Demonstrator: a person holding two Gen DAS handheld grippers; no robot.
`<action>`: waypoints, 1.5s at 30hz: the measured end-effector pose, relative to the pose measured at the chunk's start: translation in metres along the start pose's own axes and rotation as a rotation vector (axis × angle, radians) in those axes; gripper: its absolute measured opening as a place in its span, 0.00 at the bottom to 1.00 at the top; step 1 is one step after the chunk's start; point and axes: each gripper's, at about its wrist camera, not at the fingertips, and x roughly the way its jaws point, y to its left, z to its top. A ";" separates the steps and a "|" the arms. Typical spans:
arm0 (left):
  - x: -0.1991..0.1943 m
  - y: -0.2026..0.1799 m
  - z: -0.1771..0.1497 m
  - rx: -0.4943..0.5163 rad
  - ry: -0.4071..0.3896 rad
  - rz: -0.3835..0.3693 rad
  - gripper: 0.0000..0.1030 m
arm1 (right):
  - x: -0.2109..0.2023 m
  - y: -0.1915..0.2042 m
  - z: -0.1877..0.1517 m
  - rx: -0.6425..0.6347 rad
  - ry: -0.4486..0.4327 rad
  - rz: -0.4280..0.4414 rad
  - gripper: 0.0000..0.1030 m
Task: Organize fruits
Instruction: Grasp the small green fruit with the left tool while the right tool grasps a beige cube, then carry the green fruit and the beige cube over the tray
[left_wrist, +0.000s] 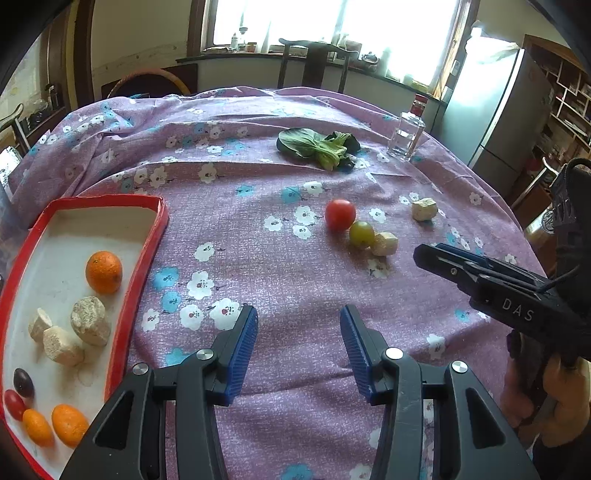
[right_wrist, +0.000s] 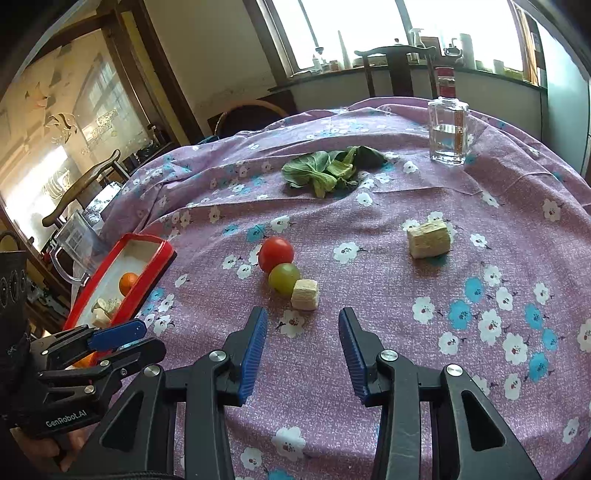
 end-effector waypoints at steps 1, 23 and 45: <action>0.003 -0.001 0.002 -0.002 0.002 -0.001 0.45 | 0.005 0.001 0.001 -0.005 0.004 0.001 0.40; 0.110 -0.062 0.054 0.042 0.058 -0.034 0.44 | -0.014 -0.046 -0.003 0.050 -0.017 -0.020 0.18; 0.080 -0.052 0.027 0.013 0.024 0.010 0.23 | -0.040 -0.030 -0.018 0.052 -0.037 0.019 0.18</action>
